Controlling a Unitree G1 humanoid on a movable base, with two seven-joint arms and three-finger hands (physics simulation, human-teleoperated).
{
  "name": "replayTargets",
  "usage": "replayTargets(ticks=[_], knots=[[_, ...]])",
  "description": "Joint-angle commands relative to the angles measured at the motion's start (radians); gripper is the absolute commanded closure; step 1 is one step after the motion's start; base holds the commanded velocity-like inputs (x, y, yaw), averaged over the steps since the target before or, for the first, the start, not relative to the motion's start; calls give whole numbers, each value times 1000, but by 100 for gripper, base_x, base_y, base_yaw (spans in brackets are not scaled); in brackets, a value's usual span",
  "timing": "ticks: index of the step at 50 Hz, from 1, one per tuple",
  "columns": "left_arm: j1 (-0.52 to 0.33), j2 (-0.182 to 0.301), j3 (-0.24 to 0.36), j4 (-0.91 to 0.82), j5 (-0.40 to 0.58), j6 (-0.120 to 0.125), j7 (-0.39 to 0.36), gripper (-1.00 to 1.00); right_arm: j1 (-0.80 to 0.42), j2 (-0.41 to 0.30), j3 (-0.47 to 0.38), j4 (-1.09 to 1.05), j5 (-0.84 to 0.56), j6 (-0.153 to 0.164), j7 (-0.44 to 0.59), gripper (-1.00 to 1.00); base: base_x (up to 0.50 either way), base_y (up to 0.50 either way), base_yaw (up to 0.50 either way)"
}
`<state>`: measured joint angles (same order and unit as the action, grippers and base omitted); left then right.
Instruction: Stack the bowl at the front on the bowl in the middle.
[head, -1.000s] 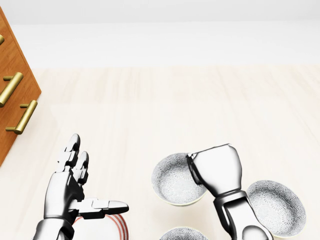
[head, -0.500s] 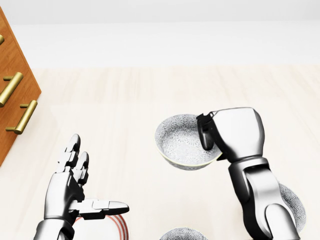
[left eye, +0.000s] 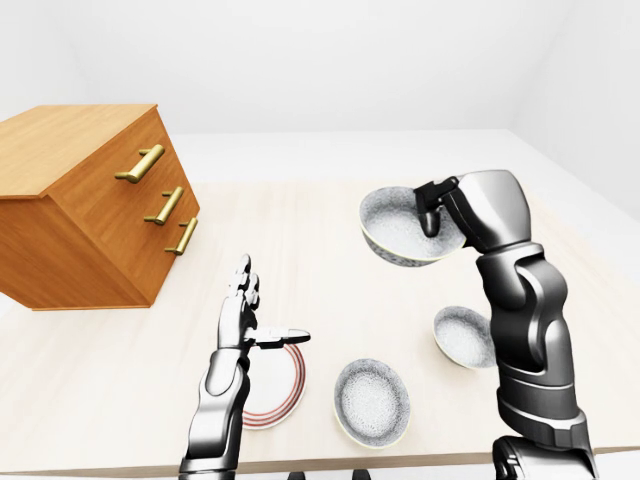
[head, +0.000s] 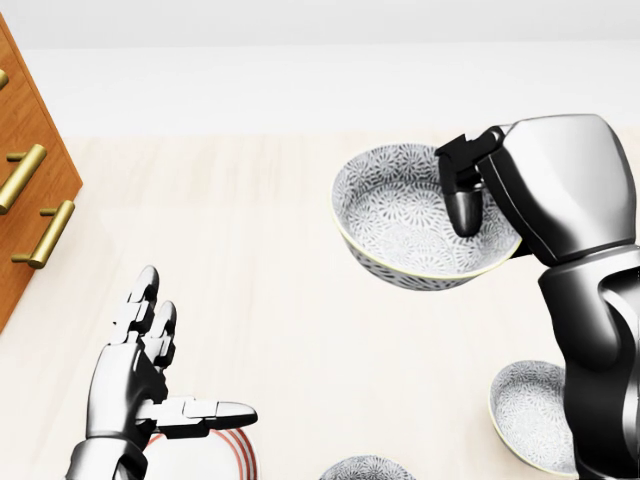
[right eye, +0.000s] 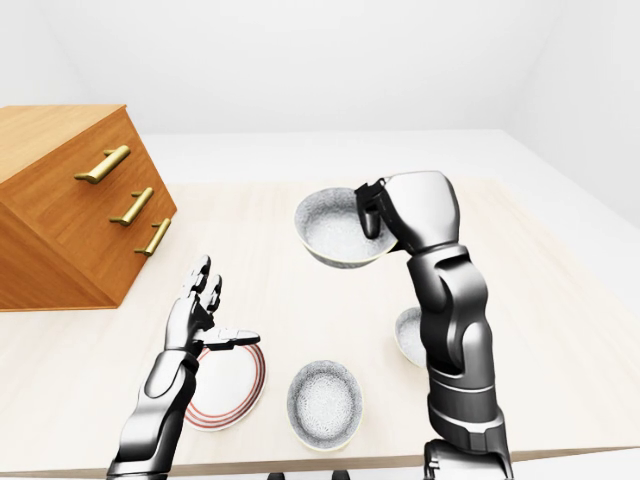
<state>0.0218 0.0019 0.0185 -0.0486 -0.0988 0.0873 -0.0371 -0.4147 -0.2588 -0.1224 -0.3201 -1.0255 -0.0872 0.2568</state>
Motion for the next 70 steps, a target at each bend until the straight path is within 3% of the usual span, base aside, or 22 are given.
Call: replayTargets(ticks=[1,23,31,42,70], knots=[[2,0,0,-1,-1,0,0,-100,-6,-65,-89,-86,289,0,54,100,0,0,0],[4,-1,-1,-18,-7,0,2,-100,3,-233,-251,-65,373,0,26,100,0,0,0],[1,-1,0,-10,-8,0,3,-100,18,-258,-281,-60,390,0,6,100,0,0,0],[-3,0,1,6,-7,0,2,-100,137,-198,-315,-70,385,0,-58,100,0,0,0],[0,-2,-3,16,-1,0,3,-100,222,-141,-334,-62,384,0,-111,100,0,0,0]])
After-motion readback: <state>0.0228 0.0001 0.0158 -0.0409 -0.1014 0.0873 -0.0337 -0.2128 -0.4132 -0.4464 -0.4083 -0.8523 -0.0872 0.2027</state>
